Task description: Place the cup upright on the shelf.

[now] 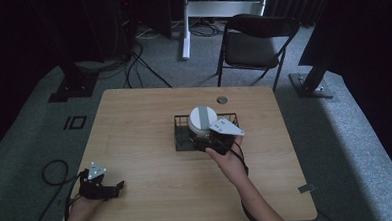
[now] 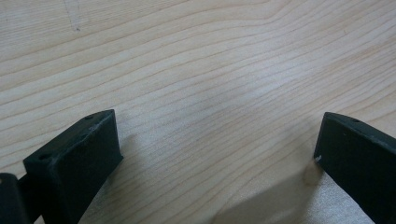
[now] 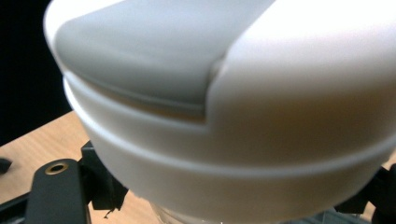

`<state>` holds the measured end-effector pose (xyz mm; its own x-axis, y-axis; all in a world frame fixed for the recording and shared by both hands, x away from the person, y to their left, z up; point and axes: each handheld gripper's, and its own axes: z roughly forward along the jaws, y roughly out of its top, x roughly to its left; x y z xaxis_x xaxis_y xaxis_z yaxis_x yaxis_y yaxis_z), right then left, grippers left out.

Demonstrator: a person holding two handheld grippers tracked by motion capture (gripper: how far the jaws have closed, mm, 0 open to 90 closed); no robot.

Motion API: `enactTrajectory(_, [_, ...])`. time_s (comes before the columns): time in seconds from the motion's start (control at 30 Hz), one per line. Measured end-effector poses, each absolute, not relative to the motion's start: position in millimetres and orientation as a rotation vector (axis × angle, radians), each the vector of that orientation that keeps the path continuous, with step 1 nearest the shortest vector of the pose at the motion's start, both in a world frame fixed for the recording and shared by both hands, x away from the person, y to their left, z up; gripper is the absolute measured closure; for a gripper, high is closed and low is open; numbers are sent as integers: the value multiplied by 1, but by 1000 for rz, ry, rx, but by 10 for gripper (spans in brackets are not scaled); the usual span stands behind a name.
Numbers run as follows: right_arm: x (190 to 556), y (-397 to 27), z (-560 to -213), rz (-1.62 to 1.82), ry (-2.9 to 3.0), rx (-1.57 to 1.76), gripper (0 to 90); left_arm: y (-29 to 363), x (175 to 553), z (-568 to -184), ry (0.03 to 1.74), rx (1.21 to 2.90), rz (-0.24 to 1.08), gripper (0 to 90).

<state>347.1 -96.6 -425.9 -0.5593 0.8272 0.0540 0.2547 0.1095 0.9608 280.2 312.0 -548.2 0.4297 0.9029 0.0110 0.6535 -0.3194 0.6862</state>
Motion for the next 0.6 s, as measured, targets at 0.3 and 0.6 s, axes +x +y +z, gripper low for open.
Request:
enactTrajectory(0.3, [369,-96,-416,1424,1832,1115,181,312,280,-548,1307,2079,532,5])
enactTrajectory(0.6, [394,-100,-420,1310,1832,1206,182,312,280,-548,1307,2078,532,5])
